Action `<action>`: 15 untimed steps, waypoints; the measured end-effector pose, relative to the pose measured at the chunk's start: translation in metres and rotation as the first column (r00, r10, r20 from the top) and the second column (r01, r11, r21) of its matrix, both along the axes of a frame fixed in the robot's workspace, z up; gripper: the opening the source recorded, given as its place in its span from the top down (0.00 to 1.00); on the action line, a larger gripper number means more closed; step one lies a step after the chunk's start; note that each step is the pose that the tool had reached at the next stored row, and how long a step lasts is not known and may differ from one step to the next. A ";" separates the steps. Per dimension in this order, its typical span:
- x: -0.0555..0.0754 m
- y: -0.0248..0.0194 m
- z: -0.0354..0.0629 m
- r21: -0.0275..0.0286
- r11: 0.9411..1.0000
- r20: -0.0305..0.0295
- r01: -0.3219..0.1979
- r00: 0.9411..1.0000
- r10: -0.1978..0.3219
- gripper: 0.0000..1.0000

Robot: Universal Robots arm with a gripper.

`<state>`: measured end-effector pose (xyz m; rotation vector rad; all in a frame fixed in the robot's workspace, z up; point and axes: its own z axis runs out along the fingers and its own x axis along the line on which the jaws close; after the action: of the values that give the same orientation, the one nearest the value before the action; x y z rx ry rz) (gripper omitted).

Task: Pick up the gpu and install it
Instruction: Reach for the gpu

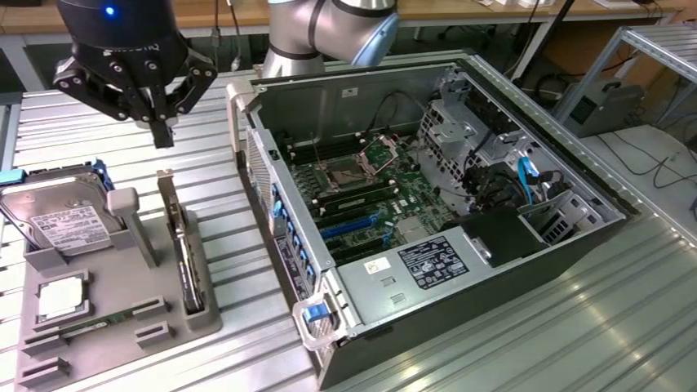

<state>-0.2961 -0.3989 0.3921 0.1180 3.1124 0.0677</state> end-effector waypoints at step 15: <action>-0.009 -0.0031 -0.0001 0.000 1.000 0.000 0.000 1.000 0.000 0.89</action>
<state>-0.3055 -0.4020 0.3920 0.1179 3.1127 0.0676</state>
